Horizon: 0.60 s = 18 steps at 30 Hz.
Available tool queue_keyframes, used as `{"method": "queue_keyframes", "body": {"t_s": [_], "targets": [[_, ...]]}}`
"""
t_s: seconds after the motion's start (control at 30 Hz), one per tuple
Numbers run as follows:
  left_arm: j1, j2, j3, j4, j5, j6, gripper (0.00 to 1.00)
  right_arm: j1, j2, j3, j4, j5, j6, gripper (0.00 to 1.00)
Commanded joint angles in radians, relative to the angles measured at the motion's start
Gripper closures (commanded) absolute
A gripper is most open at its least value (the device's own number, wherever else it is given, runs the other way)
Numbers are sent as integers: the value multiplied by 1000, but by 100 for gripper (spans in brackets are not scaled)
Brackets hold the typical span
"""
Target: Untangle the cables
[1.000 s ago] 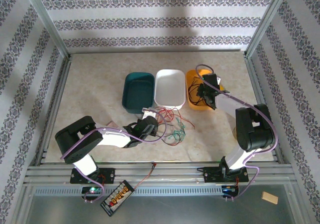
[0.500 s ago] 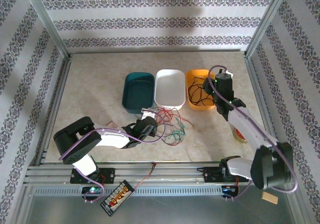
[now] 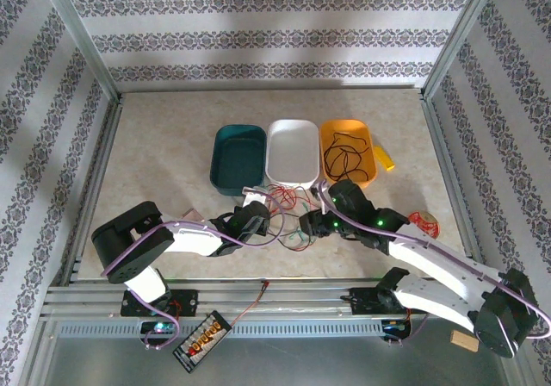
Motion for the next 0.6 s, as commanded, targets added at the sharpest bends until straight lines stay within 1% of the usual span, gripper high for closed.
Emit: {"method": "queue_keyframes", "body": {"t_s": [0.0,0.1,0.17,0.23,0.4,0.5,0.57], "targets": [[2,-8,4,1,-29,-10,100,59,-13,-27,-83,-57,-12,65],[2,-8,2,3,-32,-14,100,102,17,-29,-87,-30,-7,65],[2,-3,4,5,-32,-13,100,100,55,-36,-83,-21,22,65],[2,1,7,3,-32,-12,100,90,81,-39,-79,-42,36,64],[2,2,8,4,-32,-9,100,30,85,-57,-51,-58,78,57],[2,2,7,0,-29,-10,100,-24,93,-76,-51,-56,102,57],[2,-1,5,1,-30,-10,100,-43,99,-88,-50,-53,106,57]]}}
